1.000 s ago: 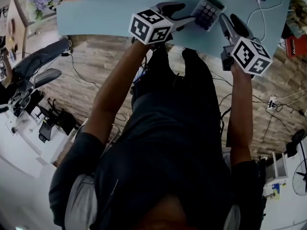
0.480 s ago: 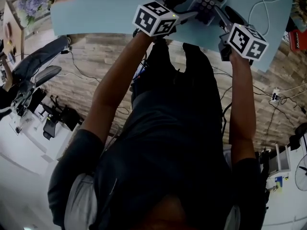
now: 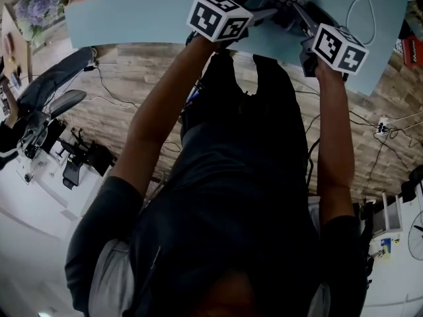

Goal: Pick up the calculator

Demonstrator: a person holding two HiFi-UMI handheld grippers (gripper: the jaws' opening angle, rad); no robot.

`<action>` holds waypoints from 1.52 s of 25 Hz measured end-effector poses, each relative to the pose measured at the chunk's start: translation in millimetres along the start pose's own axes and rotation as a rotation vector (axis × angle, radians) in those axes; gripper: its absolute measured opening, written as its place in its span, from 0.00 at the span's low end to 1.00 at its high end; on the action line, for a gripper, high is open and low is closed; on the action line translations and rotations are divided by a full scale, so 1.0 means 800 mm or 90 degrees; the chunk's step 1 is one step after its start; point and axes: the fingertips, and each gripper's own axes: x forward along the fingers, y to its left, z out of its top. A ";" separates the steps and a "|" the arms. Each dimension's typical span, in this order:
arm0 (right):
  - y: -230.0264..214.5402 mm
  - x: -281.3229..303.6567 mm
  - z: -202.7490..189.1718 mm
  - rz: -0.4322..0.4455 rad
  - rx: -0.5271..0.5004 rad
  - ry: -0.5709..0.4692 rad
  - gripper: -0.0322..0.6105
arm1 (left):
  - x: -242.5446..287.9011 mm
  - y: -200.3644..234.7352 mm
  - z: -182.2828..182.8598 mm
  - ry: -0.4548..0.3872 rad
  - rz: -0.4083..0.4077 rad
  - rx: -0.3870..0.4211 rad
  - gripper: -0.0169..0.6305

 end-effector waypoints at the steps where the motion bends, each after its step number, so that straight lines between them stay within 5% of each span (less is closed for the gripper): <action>1: 0.001 0.002 -0.001 0.002 0.003 0.000 0.36 | 0.001 0.000 0.000 0.001 -0.001 -0.001 0.45; 18: 0.007 0.002 0.002 -0.013 0.011 -0.030 0.35 | 0.003 0.000 -0.011 0.032 0.023 0.006 0.39; 38: 0.077 -0.033 0.028 -0.025 -0.013 -0.107 0.36 | -0.064 -0.028 0.006 -0.034 0.032 0.039 0.37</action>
